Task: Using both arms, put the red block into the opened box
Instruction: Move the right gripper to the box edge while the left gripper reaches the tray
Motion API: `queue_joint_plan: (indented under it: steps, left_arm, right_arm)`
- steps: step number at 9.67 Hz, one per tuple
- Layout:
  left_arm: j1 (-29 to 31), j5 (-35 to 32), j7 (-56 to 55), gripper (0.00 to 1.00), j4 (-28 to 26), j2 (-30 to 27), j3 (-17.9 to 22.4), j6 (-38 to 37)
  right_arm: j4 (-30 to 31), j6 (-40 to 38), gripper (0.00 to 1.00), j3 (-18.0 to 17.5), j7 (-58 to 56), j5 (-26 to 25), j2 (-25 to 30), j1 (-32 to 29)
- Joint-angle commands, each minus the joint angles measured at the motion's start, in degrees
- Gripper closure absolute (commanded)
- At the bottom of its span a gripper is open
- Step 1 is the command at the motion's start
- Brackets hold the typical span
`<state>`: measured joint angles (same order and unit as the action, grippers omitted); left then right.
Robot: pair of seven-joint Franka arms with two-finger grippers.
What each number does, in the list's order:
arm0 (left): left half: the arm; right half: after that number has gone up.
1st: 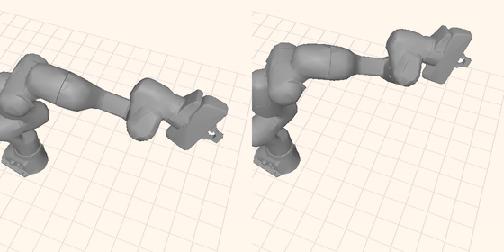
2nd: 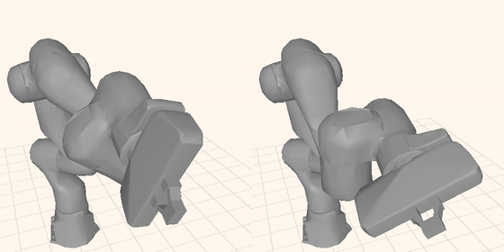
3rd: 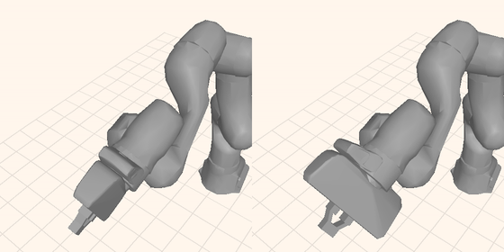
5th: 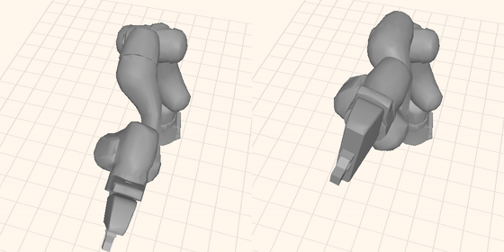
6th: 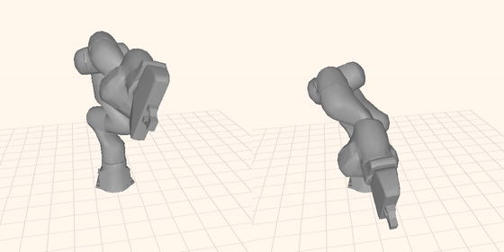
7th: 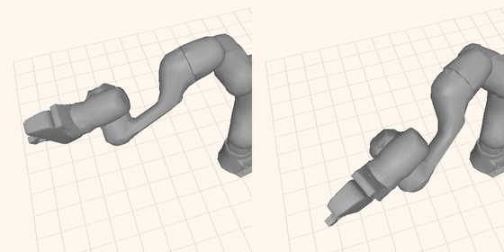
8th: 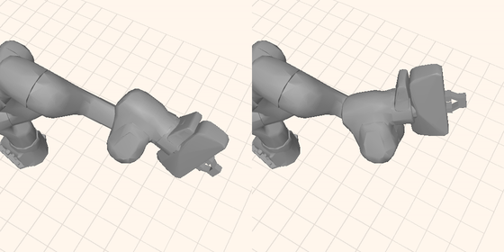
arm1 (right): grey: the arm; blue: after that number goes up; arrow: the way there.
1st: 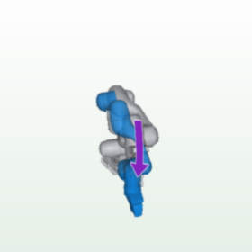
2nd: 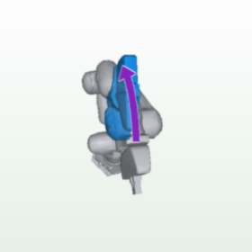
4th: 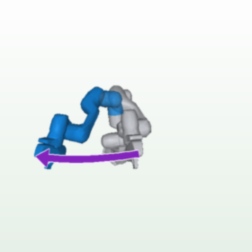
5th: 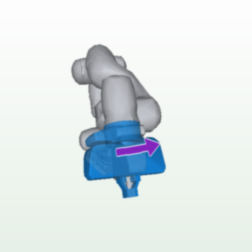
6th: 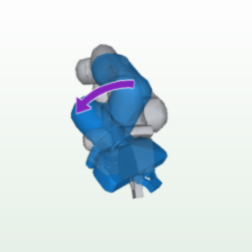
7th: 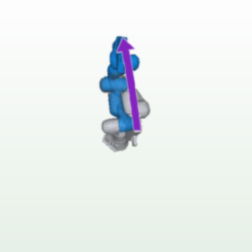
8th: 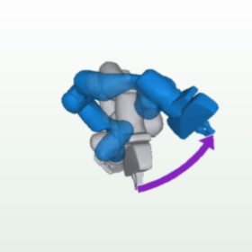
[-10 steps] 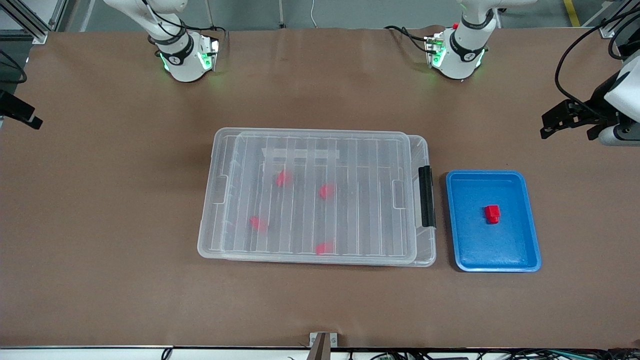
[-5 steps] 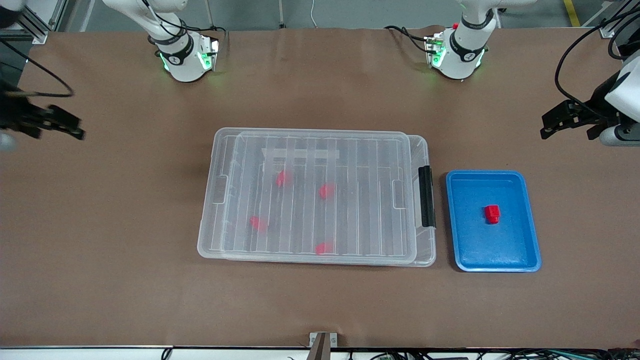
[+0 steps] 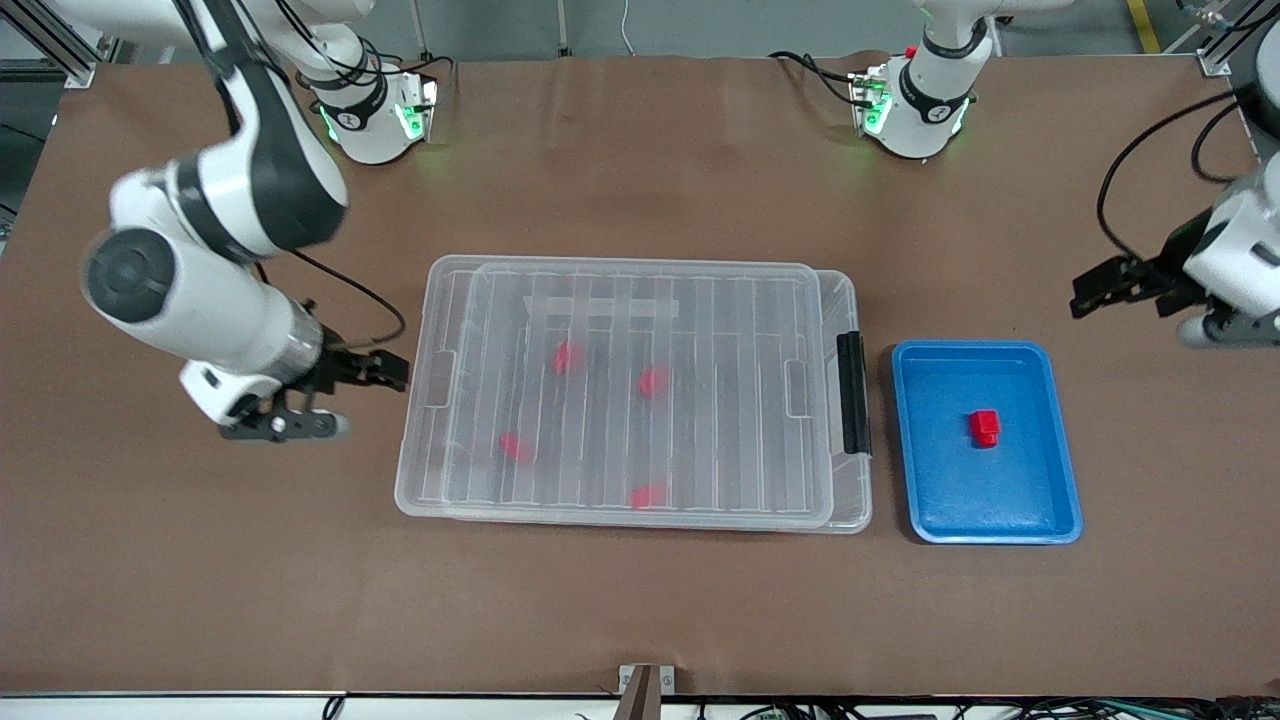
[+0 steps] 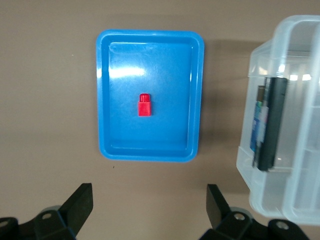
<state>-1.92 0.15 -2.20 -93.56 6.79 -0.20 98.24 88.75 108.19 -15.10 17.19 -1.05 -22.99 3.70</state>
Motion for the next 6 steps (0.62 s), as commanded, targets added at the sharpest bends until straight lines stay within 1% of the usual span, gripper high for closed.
queue_joint_plan:
  steps: [1, 3, 4, 5, 6]
  left_arm:
    - [0.07, -1.12, 0.44, 0.00, -2.06, 6.54, 1.25, 5.44]
    - [0.16, -0.51, 0.27, 0.01, -3.38, 11.82, 1.78, 9.32]
    - [0.16, -0.50, 0.35, 0.01, -5.48, 13.84, 2.22, 14.12]
    - [0.25, -0.50, 0.53, 0.01, -8.89, 14.21, 2.83, 20.00]
    - [0.25, -0.50, 0.53, 0.00, -11.80, 15.87, 3.27, 25.36]
  right_arm:
    - [-0.87, 0.61, 0.00, -0.46, 1.53, -4.72, -3.10, 0.26]
    - [-0.34, 1.41, 0.00, -0.46, 1.53, -6.67, -4.08, 0.61]
    - [1.32, 3.15, 0.00, -0.46, 1.62, -7.99, -4.17, 0.61]
    - [2.73, 4.47, 0.00, -0.55, 1.53, -8.09, -4.17, 0.78]
    - [3.18, 4.57, 0.00, -0.55, 1.53, -8.26, -4.17, 0.79]
